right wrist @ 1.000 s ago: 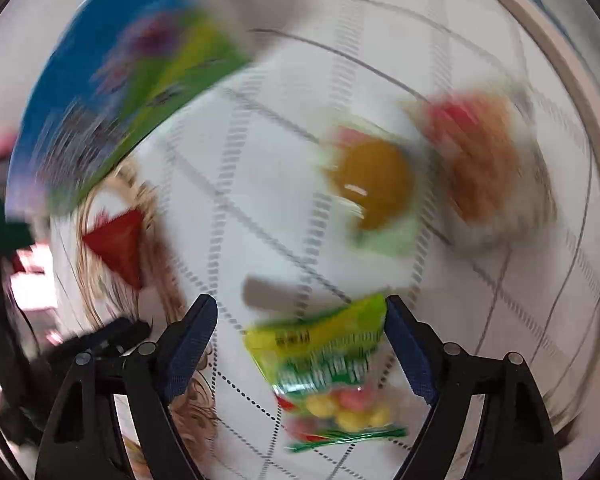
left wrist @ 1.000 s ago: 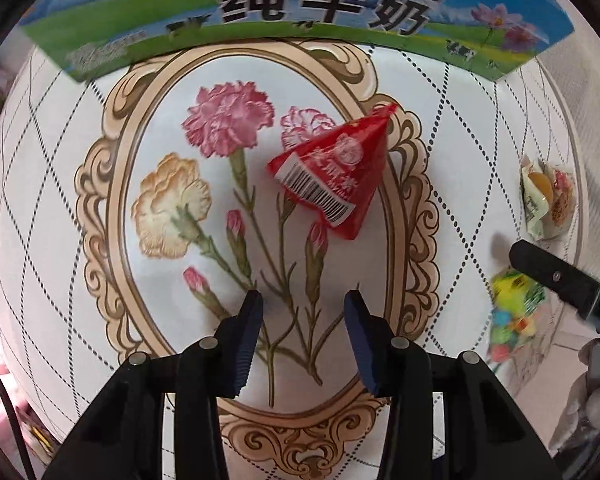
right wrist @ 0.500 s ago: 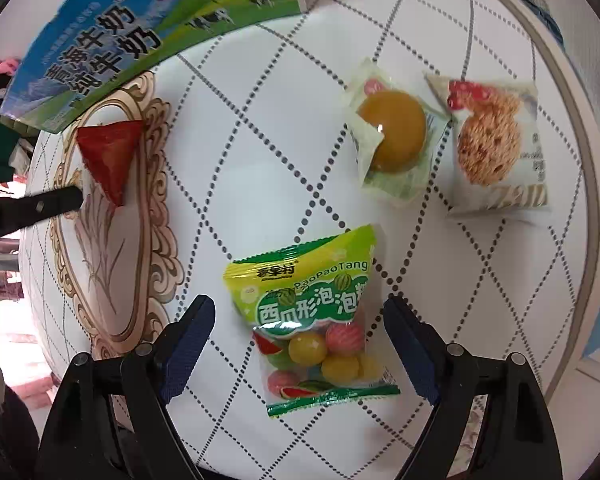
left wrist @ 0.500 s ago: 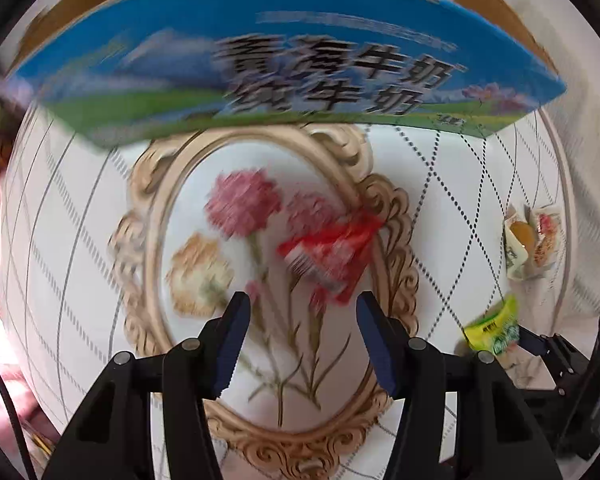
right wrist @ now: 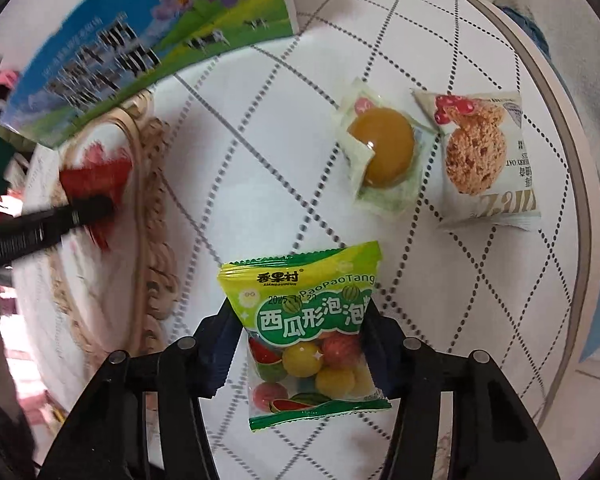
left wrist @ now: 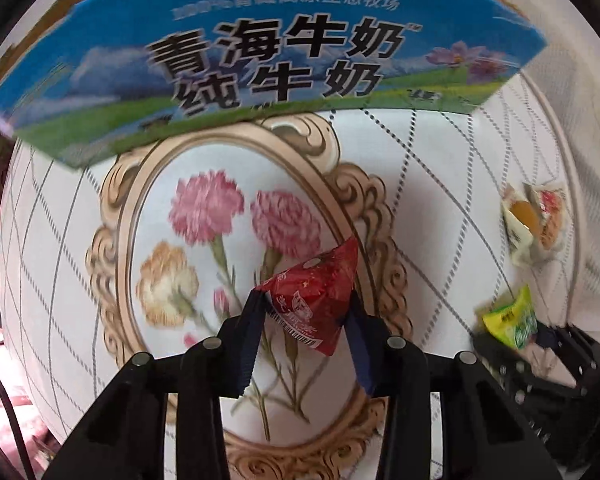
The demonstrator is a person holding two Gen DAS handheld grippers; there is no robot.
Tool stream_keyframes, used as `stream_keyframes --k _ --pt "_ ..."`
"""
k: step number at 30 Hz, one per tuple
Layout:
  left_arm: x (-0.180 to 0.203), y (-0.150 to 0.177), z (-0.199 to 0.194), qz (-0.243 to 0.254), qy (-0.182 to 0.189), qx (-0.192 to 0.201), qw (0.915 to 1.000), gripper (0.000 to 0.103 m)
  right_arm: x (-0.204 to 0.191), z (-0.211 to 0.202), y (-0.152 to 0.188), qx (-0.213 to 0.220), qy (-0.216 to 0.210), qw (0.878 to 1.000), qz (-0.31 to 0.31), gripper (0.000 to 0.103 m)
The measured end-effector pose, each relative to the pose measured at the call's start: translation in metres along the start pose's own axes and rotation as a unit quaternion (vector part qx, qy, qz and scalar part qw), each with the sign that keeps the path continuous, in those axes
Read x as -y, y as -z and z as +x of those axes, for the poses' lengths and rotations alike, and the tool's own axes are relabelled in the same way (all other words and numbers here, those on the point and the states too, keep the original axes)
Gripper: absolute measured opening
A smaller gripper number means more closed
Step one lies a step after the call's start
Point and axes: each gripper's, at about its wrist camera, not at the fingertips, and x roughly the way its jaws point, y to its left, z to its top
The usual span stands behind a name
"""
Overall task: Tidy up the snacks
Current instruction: 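Carry both candies into the box and open both tools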
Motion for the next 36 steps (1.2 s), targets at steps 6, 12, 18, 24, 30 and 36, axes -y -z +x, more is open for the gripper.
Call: stream_keyframes --k 6,12,18,24,30,36 --pt "-0.015 0.011 -0.047 -0.022 0.034 0.031 0.9987 0.036 -0.007 -0.037 -0.013 0.023 -0.049 0.999 0.0 0.057" --pt "-0.034 -0.027 -0.121 -0.036 0.072 0.088 0.9928 0.036 -0.034 -0.109 -0.067 0.081 -0.109 0.991 -0.015 0.057" --pt "-0.033 -0.093 -0.138 -0.038 0.043 0.121 0.9909 0.036 -0.085 -0.155 -0.154 0.147 -0.103 0.983 -0.041 0.057" --pt "-0.052 -0.149 -0.104 -0.054 0.017 0.084 0.9949 0.036 -0.102 -0.141 -0.227 0.148 -0.061 0.987 -0.028 0.057" --pt "-0.061 -0.164 -0.078 -0.058 0.006 0.039 0.9975 0.036 -0.101 -0.085 -0.263 0.087 -0.03 0.996 -0.004 0.06" --pt "-0.065 -0.158 -0.066 -0.068 -0.004 0.031 0.9972 0.074 -0.1 -0.064 -0.262 0.066 0.006 0.998 -0.016 0.098"
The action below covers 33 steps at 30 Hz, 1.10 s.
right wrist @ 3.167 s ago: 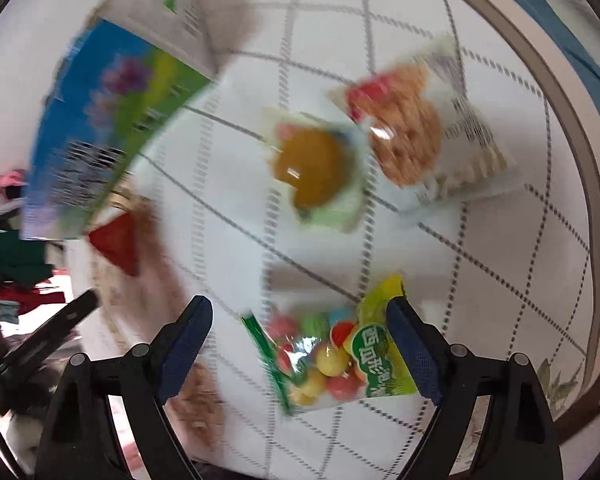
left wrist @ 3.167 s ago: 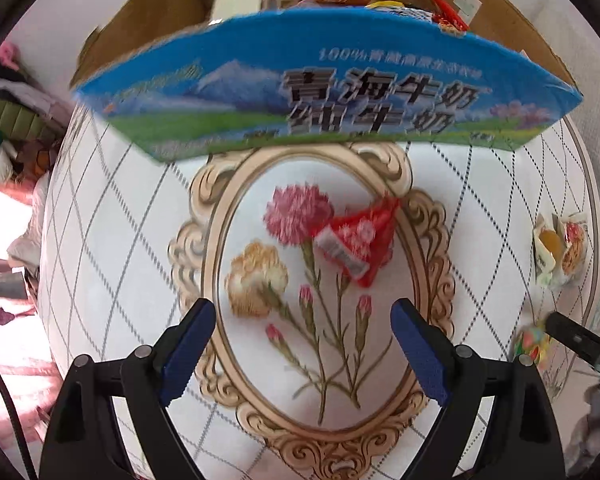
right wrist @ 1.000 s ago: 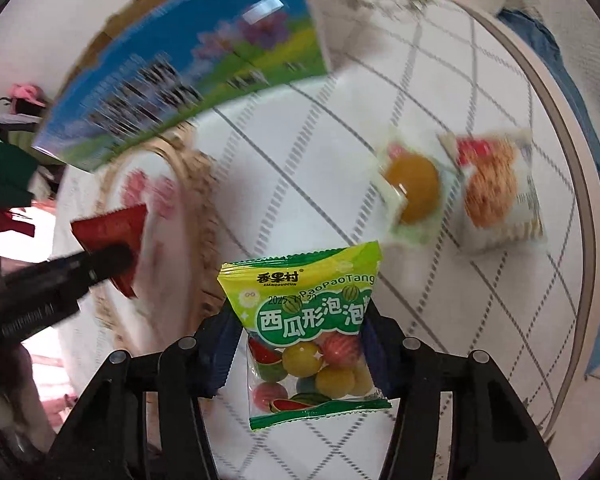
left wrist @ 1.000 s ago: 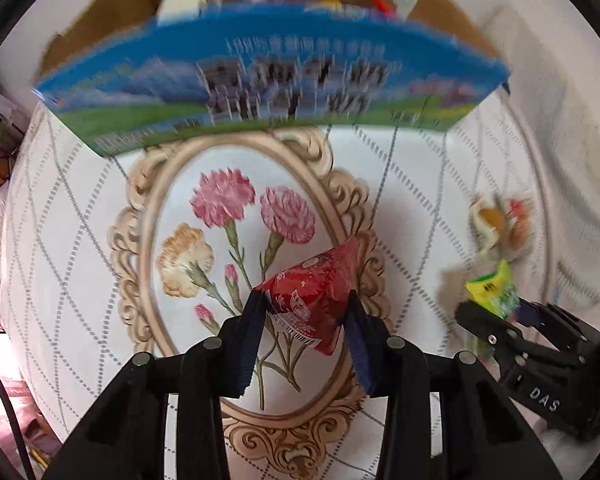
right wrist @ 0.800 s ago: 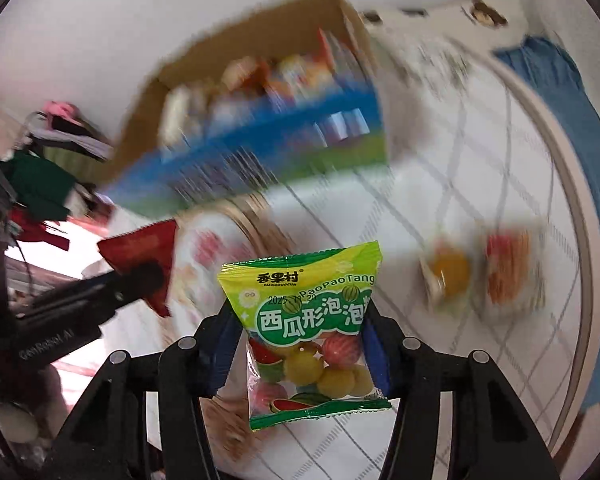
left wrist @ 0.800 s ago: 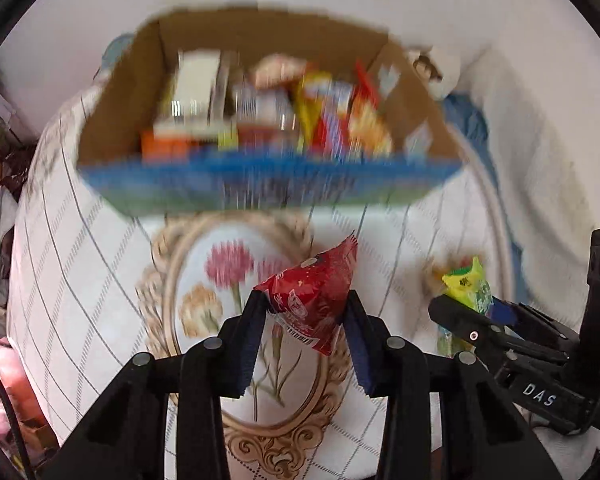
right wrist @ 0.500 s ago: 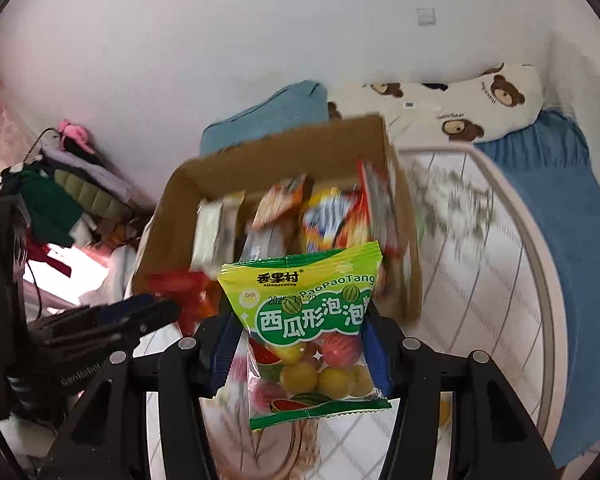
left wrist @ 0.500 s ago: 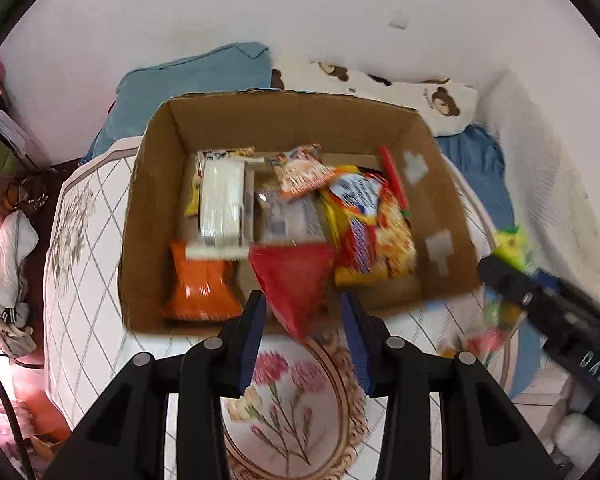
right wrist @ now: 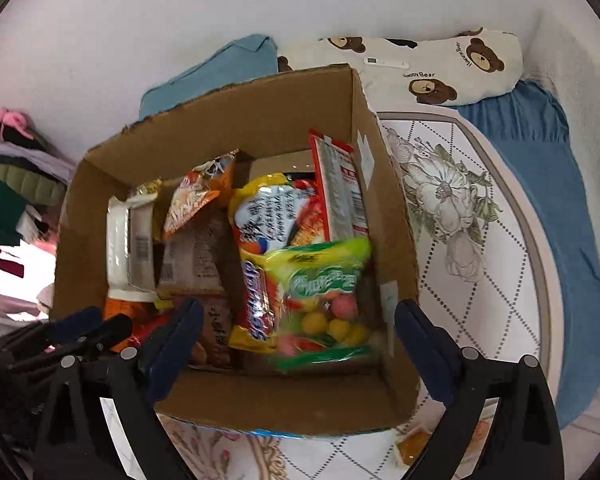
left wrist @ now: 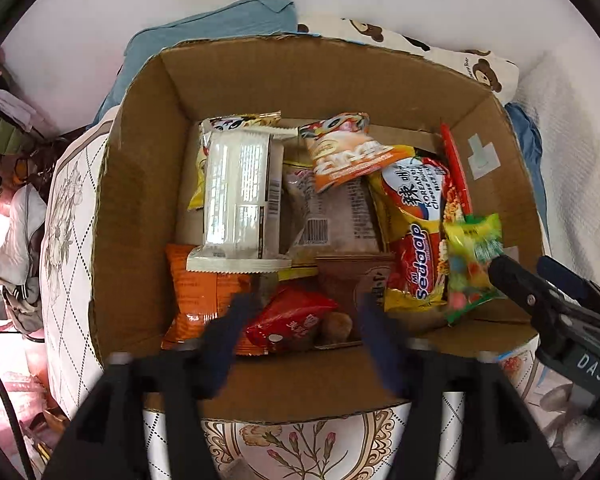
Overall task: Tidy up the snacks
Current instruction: 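Carry both candies into the box and open both tools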
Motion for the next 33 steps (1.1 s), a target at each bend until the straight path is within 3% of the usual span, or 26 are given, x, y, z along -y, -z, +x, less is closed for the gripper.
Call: stream_keyframes --k 1,6,8,15,22,33 --pt "-0.001 0.001 0.0 -0.002 -0.003 0.003 1.0 0.081 -0.001 0.001 0.0 -0.003 0.003 1.0 -0.006 0.098" --pt "-0.007 0.003 0.003 -0.02 -0.012 0.008 0.9997 0.087 -0.004 0.001 0.005 -0.008 0.021 0.999 -0.026 0.098" --pt "-0.008 0.004 0.003 -0.022 -0.02 0.013 0.9995 0.094 -0.005 -0.001 0.006 -0.008 0.023 0.999 -0.029 0.098" --pt "-0.011 0.009 -0.009 -0.031 -0.028 0.037 0.9985 0.095 -0.011 -0.01 0.013 0.007 0.044 0.998 -0.048 0.099" --pt "-0.007 0.025 -0.042 -0.028 -0.052 0.098 0.9934 0.095 -0.014 -0.03 0.025 0.035 0.044 0.997 -0.056 0.099" --pt "-0.001 0.07 -0.099 -0.021 -0.057 0.174 0.9828 0.095 -0.022 -0.083 0.057 0.096 0.044 0.992 -0.069 0.099"
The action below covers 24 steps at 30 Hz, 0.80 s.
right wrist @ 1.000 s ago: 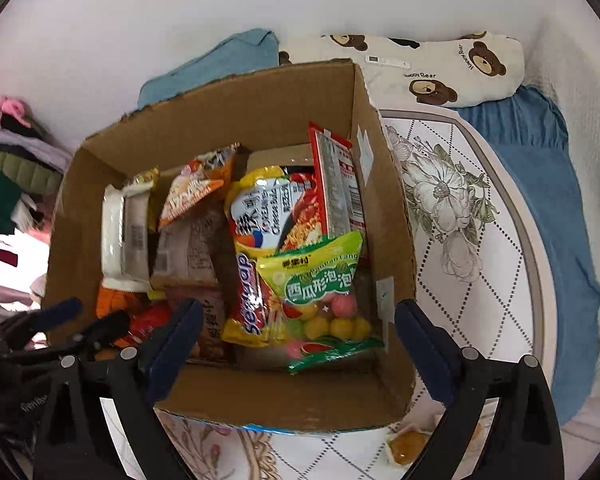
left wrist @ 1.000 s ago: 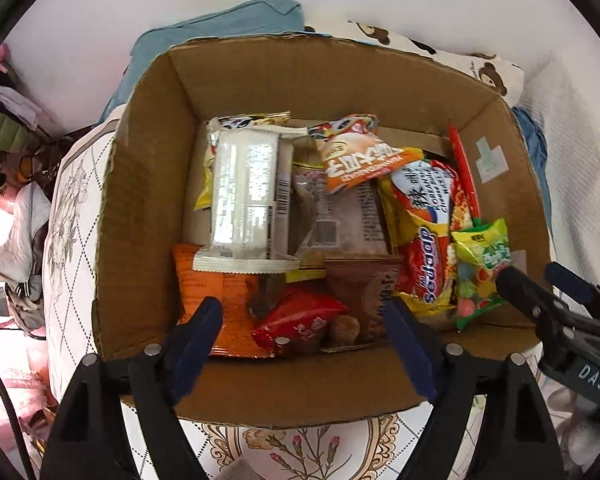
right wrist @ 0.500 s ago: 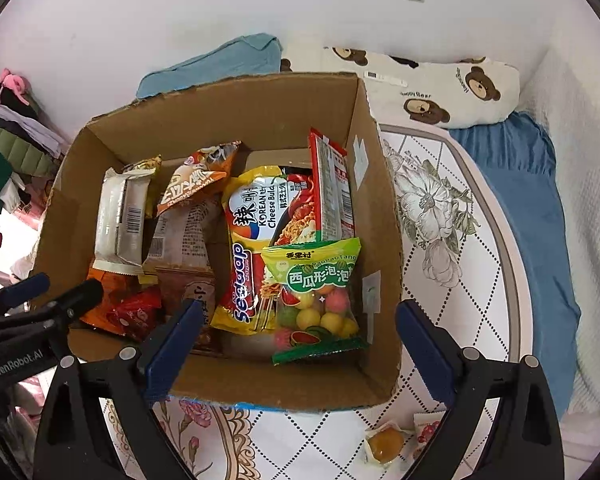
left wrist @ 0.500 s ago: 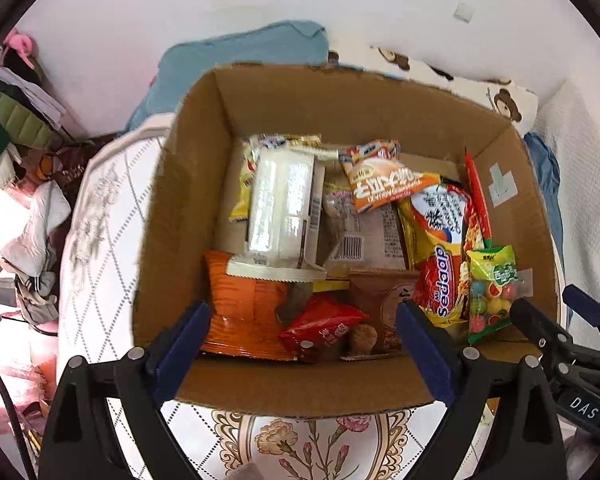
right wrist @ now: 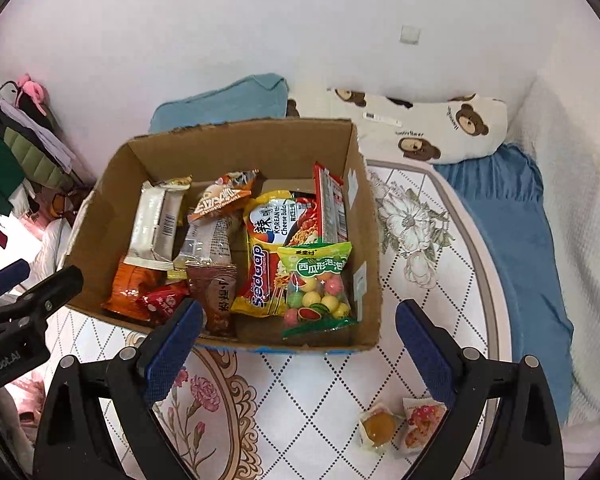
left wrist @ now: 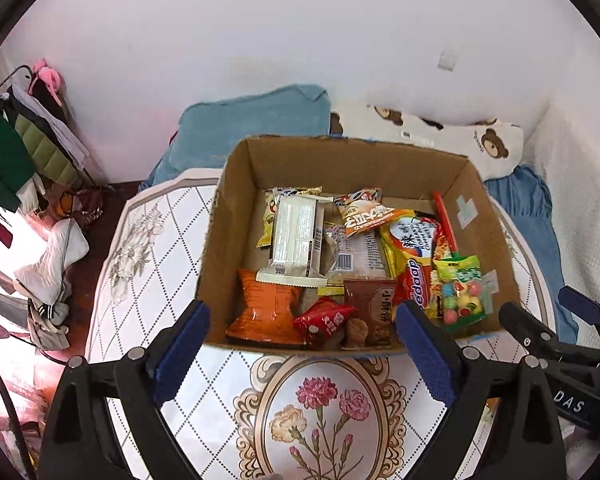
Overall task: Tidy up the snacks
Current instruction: 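Carry both candies into the box and open both tools, then grasp the round cake packet with the left tool while the right tool grasps the oat cookie packet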
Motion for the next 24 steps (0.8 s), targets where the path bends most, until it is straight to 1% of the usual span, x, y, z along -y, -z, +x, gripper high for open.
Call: stream_keyframes --k 10,15,20,24 --pt "0.002 0.035 -0.052 0.003 0.012 0.042 0.999 0.095 -0.004 -0.063 0.033 0.051 -0.004 0.999 -0.004 0.099" --pt "0.0 0.048 -0.071 -0.001 0.019 0.053 0.9984 0.095 -0.008 -0.089 0.049 0.073 -0.008 0.997 -0.003 0.099" --pt "-0.001 0.057 -0.083 -0.006 0.023 0.061 0.9979 0.095 -0.005 -0.103 0.06 0.077 -0.027 0.997 0.012 0.099" --pt "0.006 0.063 -0.084 -0.001 0.021 0.054 0.9983 0.095 0.015 -0.103 0.073 0.068 -0.039 0.996 0.041 0.1"
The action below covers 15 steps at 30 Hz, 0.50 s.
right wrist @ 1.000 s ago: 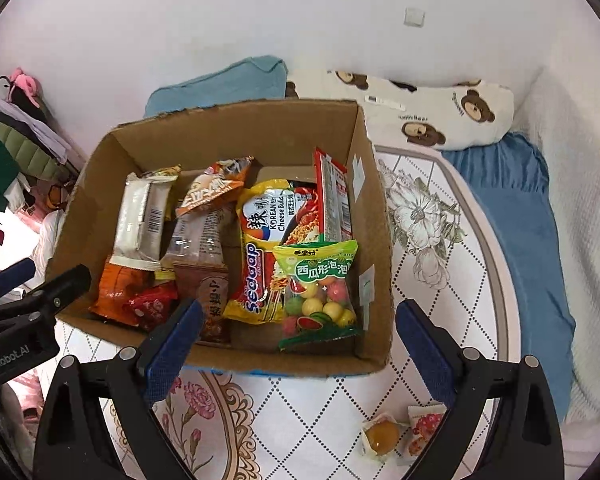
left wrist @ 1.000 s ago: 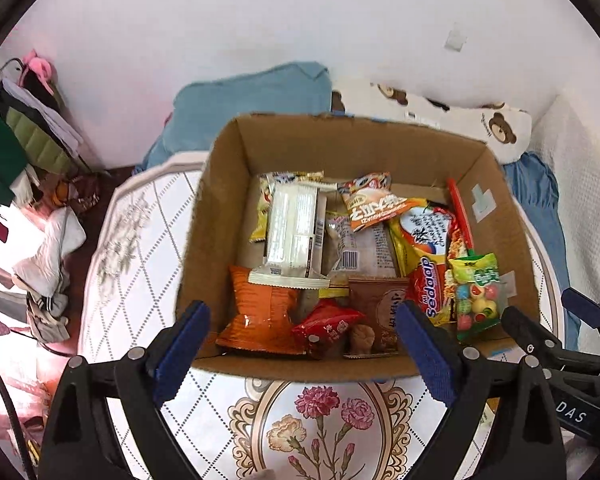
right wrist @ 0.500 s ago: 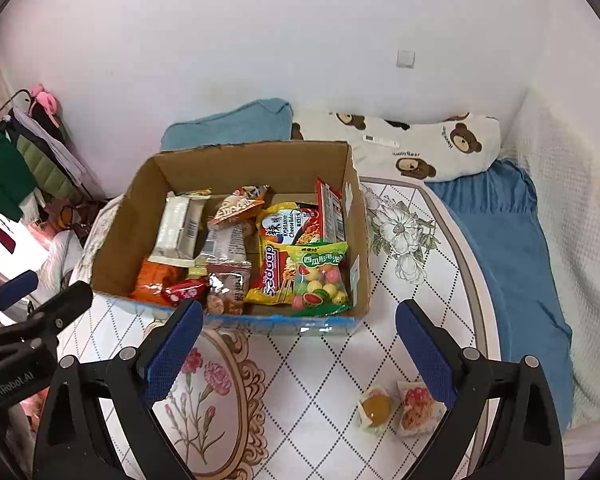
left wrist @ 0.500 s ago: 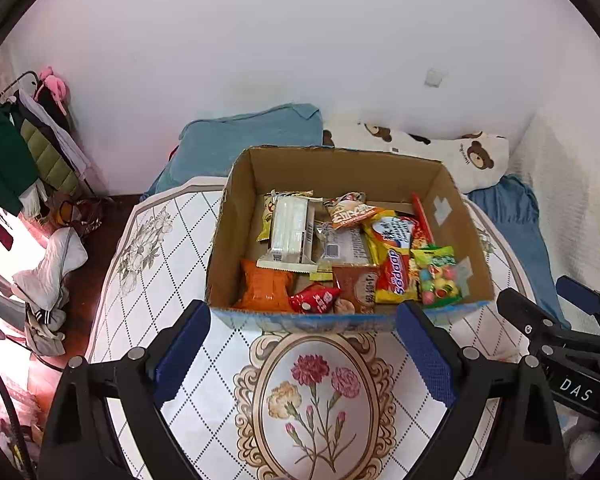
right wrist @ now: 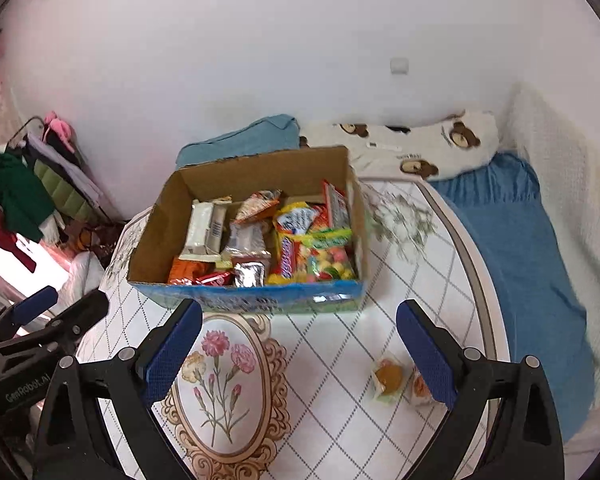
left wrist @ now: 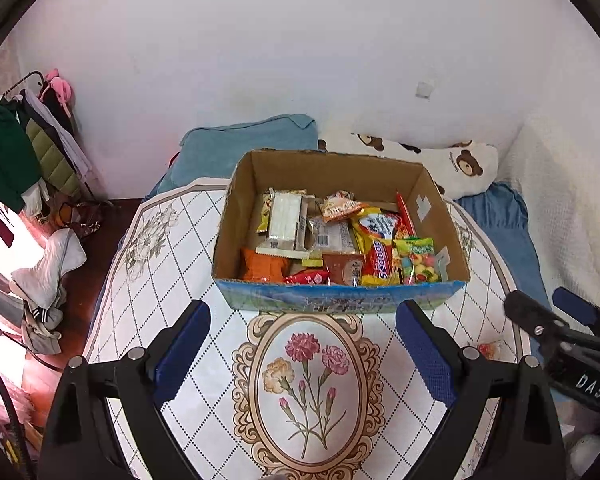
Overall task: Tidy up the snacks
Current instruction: 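Grasp the round cake packet with the left tool while the right tool grasps the oat cookie packet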
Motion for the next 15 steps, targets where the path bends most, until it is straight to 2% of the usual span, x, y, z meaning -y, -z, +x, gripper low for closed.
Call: stream_keyframes --k 2,7,11,12,13,15 --pt "0.011 0.004 0.005 0.011 0.003 -0.01 0.9999 0.095 0.017 0.001 0.007 -0.006 -0.001 1.0 0.019 0.1" --pt "0.063 0.017 0.034 0.066 0.017 -0.053 0.9963 0.095 0.09 0.012 0.03 -0.035 0.014 0.995 0.092 0.1" --pt "0.118 0.033 0.073 0.123 0.035 -0.102 0.9866 0.095 0.156 0.037 0.06 -0.068 0.024 0.986 0.15 0.097" --pt "0.132 0.037 0.084 0.136 0.039 -0.115 0.9832 0.095 0.169 0.046 0.066 -0.081 0.022 0.983 0.164 0.089" --pt "0.148 0.043 0.098 0.154 0.038 -0.129 0.9789 0.095 0.18 0.055 0.072 -0.093 0.017 0.98 0.175 0.073" --pt "0.169 0.054 0.119 0.178 0.043 -0.153 0.9711 0.095 0.198 0.075 0.086 -0.111 0.006 0.976 0.186 0.064"
